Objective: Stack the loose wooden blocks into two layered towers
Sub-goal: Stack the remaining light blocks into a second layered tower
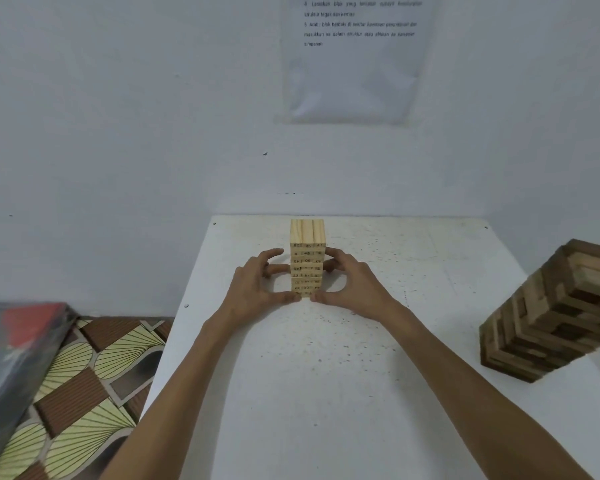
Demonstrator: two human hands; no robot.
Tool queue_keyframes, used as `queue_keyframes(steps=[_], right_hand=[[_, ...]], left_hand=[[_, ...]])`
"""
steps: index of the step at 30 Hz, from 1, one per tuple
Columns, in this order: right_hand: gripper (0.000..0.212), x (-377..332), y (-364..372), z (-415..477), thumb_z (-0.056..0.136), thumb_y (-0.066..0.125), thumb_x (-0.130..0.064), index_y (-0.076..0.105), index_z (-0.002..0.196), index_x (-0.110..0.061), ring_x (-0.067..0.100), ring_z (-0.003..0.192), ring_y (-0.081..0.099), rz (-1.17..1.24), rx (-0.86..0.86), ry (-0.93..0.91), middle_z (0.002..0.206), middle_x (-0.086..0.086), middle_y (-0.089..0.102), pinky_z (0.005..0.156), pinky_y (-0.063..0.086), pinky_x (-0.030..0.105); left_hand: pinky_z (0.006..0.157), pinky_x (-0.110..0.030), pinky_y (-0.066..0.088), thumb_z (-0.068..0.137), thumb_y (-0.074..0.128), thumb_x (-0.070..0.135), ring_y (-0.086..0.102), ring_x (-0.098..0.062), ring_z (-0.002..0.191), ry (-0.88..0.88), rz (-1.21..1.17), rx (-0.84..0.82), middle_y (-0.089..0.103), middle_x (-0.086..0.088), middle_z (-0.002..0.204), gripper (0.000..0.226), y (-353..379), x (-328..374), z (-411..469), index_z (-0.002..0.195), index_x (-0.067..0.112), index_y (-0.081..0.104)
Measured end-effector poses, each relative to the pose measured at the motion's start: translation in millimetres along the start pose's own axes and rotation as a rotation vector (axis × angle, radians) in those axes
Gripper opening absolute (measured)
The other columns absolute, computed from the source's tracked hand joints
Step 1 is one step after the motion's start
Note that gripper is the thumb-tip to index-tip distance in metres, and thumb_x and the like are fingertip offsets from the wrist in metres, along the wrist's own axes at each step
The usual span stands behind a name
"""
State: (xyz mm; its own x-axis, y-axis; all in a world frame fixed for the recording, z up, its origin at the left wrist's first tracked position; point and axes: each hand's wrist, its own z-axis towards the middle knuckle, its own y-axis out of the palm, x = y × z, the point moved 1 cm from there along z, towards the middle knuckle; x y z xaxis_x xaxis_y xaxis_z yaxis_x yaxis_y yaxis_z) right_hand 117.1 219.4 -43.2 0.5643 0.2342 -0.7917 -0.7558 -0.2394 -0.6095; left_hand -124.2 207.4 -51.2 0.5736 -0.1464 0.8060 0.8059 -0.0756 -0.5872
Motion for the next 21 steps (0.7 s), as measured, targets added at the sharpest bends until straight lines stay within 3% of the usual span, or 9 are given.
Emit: queue_keyframes(steps=[4,8,10,12,13,15,17,21], right_hand=[[0.105,-1.4,0.0,-2.3,0.071,0.089,-0.054,0.030,0.156,-0.040,0.004,0.131,0.051,-0.007,-0.029,0.003,0.136,-0.018,0.061,0.111,0.044,0.044],[0.108,0.9,-7.0,-18.6,0.079,0.087,-0.044,0.016,0.161,-0.040,-0.006,0.135,0.044,0.072,-0.067,0.017,0.150,-0.022,0.049,0.113,0.039,0.034],[0.084,-0.7,-4.6,-26.1,0.092,0.073,-0.040,0.024,0.160,-0.036,-0.007,0.137,0.044,0.244,0.011,0.044,0.151,-0.021,0.049,0.117,0.038,0.037],[0.065,-10.2,4.0,-24.0,0.097,0.056,-0.052,0.035,0.156,-0.036,-0.005,0.138,0.045,0.466,0.147,0.126,0.147,-0.021,0.053,0.121,0.034,0.042],[0.062,-16.2,10.5,-19.3,0.098,0.047,-0.059,0.038,0.155,-0.035,-0.003,0.138,0.046,0.545,0.213,0.160,0.146,-0.020,0.055,0.122,0.034,0.043],[0.066,-30.5,24.6,-8.9,0.101,0.032,-0.067,0.039,0.156,-0.031,-0.001,0.138,0.047,0.656,0.299,0.185,0.144,-0.017,0.055,0.123,0.033,0.042],[0.075,-42.7,36.6,0.0,0.096,0.026,-0.077,0.041,0.155,-0.032,0.000,0.138,0.048,0.735,0.338,0.195,0.144,-0.017,0.056,0.121,0.035,0.037],[0.089,-51.9,53.1,11.8,0.085,0.027,-0.091,0.044,0.153,-0.037,0.012,0.135,0.055,0.834,0.358,0.224,0.148,-0.007,0.058,0.109,0.049,0.039]], left_hand=[[0.106,-0.047,0.042,0.060,0.086,0.063,0.052,0.000,0.119,0.024,0.078,0.012,0.065,0.035,0.115,0.100,-1.3,5.0,-4.6,0.146,0.041,0.041],[0.113,-0.035,0.033,0.066,0.093,0.050,0.045,0.006,0.128,-0.001,0.031,-0.075,0.050,0.054,0.121,0.108,-10.0,2.9,-12.7,0.153,0.042,0.029],[0.119,-0.037,0.031,0.078,0.084,0.052,0.044,0.009,0.134,-0.036,-0.099,-0.124,0.049,0.045,0.136,0.095,-14.7,-2.9,-13.5,0.155,0.041,0.029],[0.122,-0.043,0.030,0.090,0.065,0.062,0.044,0.004,0.138,-0.091,-0.321,-0.095,0.049,0.030,0.148,0.074,-13.5,2.8,-13.1,0.154,0.041,0.033],[0.123,-0.043,0.028,0.089,0.055,0.072,0.043,0.001,0.141,-0.126,-0.445,-0.060,0.048,0.025,0.152,0.076,-9.7,9.8,-11.6,0.155,0.040,0.034],[0.125,-0.041,0.023,0.085,0.038,0.086,0.036,-0.005,0.147,-0.190,-0.645,0.019,0.043,0.016,0.158,0.090,5.7,26.8,-7.3,0.158,0.034,0.033],[0.126,-0.044,0.021,0.086,0.027,0.086,0.034,-0.011,0.150,-0.226,-0.773,0.084,0.041,0.009,0.160,0.092,20.8,45.5,-3.0,0.159,0.030,0.031],[0.122,-0.053,0.031,0.084,0.026,0.091,0.045,-0.019,0.144,-0.218,-0.849,0.167,0.048,0.002,0.156,0.095,39.7,57.2,6.3,0.157,0.031,0.035]])
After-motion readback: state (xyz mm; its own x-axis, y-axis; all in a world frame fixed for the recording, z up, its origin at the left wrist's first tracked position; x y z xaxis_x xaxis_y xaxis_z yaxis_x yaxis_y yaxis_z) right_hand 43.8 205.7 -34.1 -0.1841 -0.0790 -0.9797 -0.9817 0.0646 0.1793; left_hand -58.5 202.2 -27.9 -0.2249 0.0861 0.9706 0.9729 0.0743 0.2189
